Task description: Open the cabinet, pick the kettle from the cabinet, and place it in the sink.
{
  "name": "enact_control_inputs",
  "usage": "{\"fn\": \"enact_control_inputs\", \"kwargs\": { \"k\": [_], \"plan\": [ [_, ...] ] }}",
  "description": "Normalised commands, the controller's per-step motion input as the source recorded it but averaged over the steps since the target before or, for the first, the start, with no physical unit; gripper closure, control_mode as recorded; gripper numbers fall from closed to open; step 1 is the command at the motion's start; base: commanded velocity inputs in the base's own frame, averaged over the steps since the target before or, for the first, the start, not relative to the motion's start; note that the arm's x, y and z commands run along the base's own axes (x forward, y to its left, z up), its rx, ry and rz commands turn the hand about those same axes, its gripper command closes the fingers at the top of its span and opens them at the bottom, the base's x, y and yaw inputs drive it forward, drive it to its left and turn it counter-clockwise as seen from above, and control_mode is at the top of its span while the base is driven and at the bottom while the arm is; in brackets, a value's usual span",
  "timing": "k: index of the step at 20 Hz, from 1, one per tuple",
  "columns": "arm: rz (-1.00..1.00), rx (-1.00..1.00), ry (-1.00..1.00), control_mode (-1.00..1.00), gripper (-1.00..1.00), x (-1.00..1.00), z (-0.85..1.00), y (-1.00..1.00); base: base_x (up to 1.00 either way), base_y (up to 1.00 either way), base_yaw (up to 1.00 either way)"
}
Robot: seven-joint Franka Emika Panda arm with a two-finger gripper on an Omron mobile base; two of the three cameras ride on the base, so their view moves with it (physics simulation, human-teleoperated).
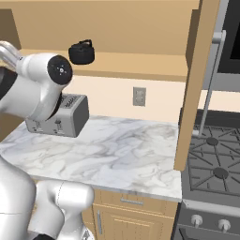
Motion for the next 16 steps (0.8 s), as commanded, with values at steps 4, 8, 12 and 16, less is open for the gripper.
{"fn": "enact_control_inputs", "kwargs": {
  "k": [4, 8, 12, 16],
  "plan": [
    [-0.16, -0.05, -0.07, -1.0, -1.0, 0.08, 0.01, -0.31, 0.0, 0.0, 0.0],
    [-0.12, 0.0, -0.08, -1.0, -1.0, 0.11, 0.0, -0.32, 0.0, 0.0, 0.0],
    [-0.08, 0.0, -0.09, -1.0, -1.0, 0.15, 0.0, -0.31, 0.0, 0.0, 0.0],
    [-0.02, 0.0, -0.01, -1.0, -1.0, 0.17, 0.0, -0.35, 0.0, 0.0, 0.0]
  ]
}}
